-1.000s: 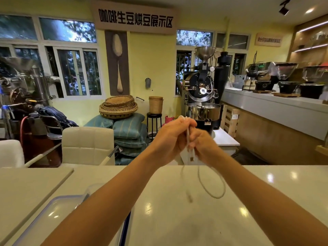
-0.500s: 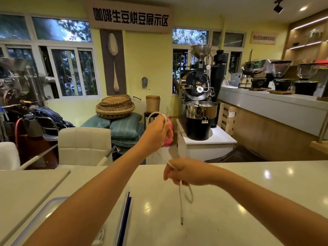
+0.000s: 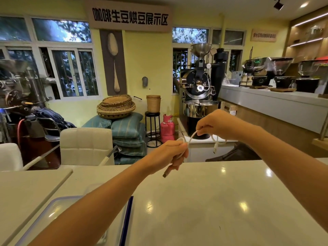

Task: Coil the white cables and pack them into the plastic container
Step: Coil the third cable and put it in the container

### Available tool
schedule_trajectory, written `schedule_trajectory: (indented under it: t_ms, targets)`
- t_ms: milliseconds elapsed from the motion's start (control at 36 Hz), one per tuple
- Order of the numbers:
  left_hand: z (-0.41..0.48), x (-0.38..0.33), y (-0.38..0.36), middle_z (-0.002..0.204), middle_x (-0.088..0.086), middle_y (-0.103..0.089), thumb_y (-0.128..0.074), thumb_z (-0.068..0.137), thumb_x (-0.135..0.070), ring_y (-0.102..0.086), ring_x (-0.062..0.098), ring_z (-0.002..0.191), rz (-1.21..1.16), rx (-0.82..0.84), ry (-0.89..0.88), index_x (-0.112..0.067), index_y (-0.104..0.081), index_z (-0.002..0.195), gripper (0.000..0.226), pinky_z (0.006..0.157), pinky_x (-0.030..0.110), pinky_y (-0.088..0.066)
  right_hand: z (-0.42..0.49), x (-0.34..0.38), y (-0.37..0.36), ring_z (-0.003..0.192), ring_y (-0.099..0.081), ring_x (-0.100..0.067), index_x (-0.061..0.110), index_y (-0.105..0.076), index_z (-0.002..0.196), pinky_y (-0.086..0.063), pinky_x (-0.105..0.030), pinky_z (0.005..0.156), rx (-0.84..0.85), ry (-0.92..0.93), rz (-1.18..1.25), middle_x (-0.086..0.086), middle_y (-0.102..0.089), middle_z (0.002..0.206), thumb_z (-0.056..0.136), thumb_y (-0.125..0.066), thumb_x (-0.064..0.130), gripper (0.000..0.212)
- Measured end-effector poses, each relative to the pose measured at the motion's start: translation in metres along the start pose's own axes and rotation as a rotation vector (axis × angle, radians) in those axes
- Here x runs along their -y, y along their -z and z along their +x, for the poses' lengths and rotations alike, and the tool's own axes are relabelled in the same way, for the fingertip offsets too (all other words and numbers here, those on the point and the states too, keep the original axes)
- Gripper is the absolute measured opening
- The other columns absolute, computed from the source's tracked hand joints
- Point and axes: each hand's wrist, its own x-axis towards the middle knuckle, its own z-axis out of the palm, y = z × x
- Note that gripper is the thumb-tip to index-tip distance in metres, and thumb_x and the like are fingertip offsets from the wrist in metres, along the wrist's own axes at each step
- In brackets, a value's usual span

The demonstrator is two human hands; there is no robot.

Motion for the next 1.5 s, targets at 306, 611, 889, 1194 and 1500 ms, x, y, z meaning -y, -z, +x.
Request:
schedule_trajectory:
  t_ms: [306,611,889,1194,1500]
  targets:
    - [-0.003,-0.024,-0.005,0.045,-0.009,-0.045,-0.031,0.094,-0.019,-0.041,0.004,0.038,-0.393,0.133,-0.115,-0.009,-0.045,0.074,0.026,0.054,0.017,-0.047,0.015,0.008,-0.051,0.079,-0.048,-0.01,0.008,-0.058,0.105,-0.039,-0.019,0.077,-0.026,-0.095,0.066,0.0,-0.053,0.076,0.093,-0.043,0.007,0.019]
    - [0.011,-0.029,0.007,0.043,-0.008,-0.041,-0.022,0.099,-0.02,-0.037,0.004,0.035,-0.521,-0.167,-0.189,-0.012,-0.041,0.069,0.036,0.052,0.019,-0.043,0.001,0.041,-0.118,0.064,-0.046,-0.012,0.02,-0.049,0.06,-0.038,-0.021,0.065,-0.199,-0.174,0.936,-0.001,-0.05,0.068,0.096,-0.037,0.013,0.039]
    - [0.026,-0.018,0.026,0.038,-0.007,-0.042,-0.026,0.1,-0.021,-0.035,0.004,0.033,-0.603,-0.43,-0.114,-0.013,-0.039,0.068,0.036,0.058,0.025,-0.031,0.003,0.026,-0.131,0.036,-0.027,-0.005,0.009,-0.053,0.045,-0.021,-0.014,0.041,-0.894,-0.073,0.301,-0.002,-0.046,0.034,0.092,-0.024,0.055,0.072]
    - [0.031,-0.014,0.049,0.037,-0.009,-0.04,-0.025,0.101,-0.019,-0.033,0.005,0.032,-0.63,-0.601,-0.113,-0.013,-0.037,0.065,0.038,0.058,0.024,-0.037,-0.016,0.04,-0.157,0.045,-0.045,-0.013,0.008,-0.062,0.062,-0.031,-0.019,0.048,-0.429,0.099,0.159,-0.004,-0.058,0.051,0.094,-0.034,0.042,0.055]
    - [0.029,-0.029,0.027,0.037,-0.008,-0.039,-0.024,0.101,-0.02,-0.033,0.005,0.03,-0.827,-0.445,-0.178,-0.013,-0.037,0.065,0.039,0.044,0.018,-0.044,-0.006,0.035,-0.145,0.078,-0.042,-0.009,0.017,-0.042,0.092,-0.034,-0.012,0.063,-0.338,-0.32,0.713,0.006,-0.042,0.084,0.081,-0.066,0.026,0.028]
